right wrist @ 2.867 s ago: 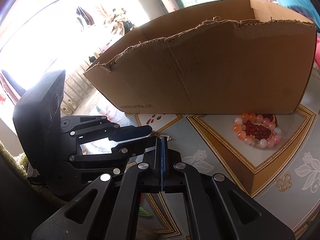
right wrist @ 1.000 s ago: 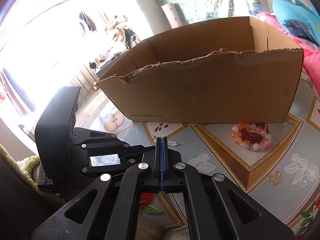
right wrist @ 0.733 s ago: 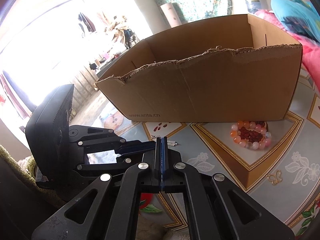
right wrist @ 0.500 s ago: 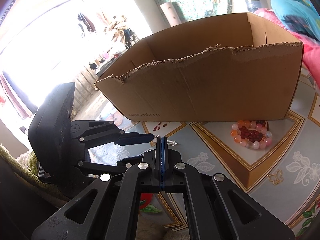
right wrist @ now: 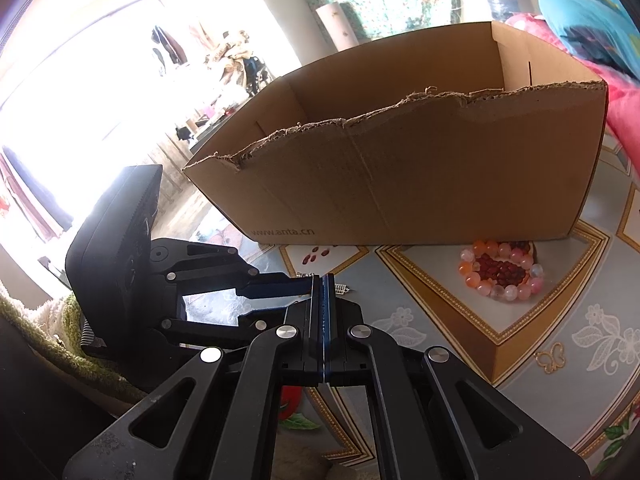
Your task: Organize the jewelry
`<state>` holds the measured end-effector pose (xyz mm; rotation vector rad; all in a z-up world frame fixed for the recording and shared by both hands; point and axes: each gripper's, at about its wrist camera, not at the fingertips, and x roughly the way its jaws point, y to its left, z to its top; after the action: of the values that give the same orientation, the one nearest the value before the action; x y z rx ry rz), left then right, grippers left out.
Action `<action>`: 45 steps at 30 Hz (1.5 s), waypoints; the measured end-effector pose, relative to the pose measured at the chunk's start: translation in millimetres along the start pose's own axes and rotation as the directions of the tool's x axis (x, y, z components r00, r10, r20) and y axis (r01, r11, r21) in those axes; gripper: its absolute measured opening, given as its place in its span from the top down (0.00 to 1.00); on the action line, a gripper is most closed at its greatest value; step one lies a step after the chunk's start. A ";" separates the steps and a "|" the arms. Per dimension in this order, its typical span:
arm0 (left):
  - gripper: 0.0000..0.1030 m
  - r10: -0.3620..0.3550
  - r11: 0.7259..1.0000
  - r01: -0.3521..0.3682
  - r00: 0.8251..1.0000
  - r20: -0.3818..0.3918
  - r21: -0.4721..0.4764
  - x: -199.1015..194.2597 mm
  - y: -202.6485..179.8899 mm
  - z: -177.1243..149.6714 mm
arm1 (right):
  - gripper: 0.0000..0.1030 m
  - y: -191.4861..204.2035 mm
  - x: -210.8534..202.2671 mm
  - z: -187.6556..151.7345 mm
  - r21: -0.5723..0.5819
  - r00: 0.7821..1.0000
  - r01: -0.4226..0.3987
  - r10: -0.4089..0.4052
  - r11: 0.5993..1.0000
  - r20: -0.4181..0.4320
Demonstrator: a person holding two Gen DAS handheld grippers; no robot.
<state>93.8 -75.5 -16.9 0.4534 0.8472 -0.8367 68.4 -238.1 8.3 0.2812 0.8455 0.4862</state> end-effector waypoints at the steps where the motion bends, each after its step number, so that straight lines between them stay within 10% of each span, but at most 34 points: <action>1: 0.88 -0.001 1.000 0.001 1.000 0.002 0.001 0.1 -0.4 -0.1 | 1.00 -0.2 0.3 0.0 0.001 1.000 -0.001 0.001 1.000 0.001; 18: 0.89 -0.032 0.995 0.041 0.996 0.088 -0.096 -37.4 4.7 4.6 | 1.00 1.1 -22.4 10.1 0.017 0.996 -0.060 0.059 0.998 0.060; 30: 0.89 -0.085 0.981 0.144 0.920 0.382 -0.128 -137.8 33.4 64.6 | 1.00 27.8 -91.4 80.1 -0.115 0.949 -0.130 0.157 0.985 0.273; 35: 0.89 -0.019 0.978 0.081 0.952 0.306 -0.190 -112.6 60.2 95.2 | 1.00 17.9 -77.6 119.9 -0.128 0.954 -0.092 0.124 0.988 0.273; 45: 0.89 -0.170 0.918 0.171 0.985 0.033 -0.359 -13.9 119.6 150.5 | 1.00 -45.2 2.8 173.7 -0.050 0.998 0.053 -0.052 0.997 0.025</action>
<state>254.4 -94.4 87.9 0.0543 1.0257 -0.8178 217.3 -283.5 97.8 0.2173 0.8144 0.4534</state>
